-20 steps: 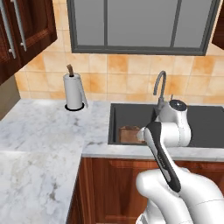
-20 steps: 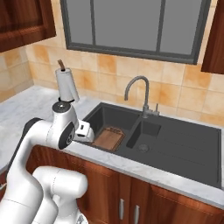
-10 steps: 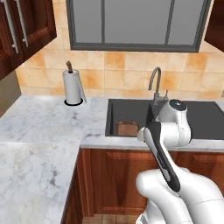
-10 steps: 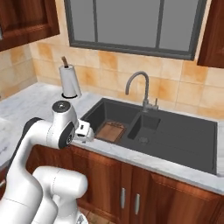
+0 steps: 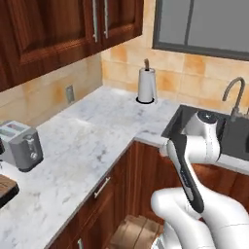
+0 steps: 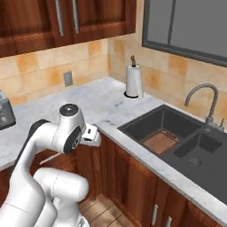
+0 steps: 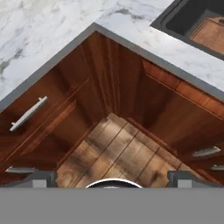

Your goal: Move the cutting board and knife to the sink. Then move spray from the shelves to the counter.

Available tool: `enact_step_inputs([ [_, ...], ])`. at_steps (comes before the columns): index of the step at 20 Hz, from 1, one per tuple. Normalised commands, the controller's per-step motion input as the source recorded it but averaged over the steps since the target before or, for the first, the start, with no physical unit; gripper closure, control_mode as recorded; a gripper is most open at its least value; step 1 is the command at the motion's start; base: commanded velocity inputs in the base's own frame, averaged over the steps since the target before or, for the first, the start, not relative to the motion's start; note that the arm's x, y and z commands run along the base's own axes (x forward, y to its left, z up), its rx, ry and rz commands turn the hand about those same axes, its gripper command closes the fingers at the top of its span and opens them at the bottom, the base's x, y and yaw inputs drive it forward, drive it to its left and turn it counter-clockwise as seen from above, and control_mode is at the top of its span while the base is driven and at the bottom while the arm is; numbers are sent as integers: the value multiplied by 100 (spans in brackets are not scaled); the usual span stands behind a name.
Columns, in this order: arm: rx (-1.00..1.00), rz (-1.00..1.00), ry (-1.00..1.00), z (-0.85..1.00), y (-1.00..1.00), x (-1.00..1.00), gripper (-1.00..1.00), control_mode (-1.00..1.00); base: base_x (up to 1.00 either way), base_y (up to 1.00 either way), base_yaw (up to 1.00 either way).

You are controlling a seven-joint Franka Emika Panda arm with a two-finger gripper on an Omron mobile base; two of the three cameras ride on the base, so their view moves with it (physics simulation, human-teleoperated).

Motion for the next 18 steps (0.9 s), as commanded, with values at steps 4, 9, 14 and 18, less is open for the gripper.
enact_step_inputs([
  [4,0,0,0,0,0,0,-100,100,-28,-10,95],
  [9,0,0,0,0,0,0,-100,100,-21,-4,99],
  [14,0,0,0,0,0,0,-100,100,-19,-4,100],
  [18,0,0,0,0,0,0,-100,100,-17,-7,100],
])
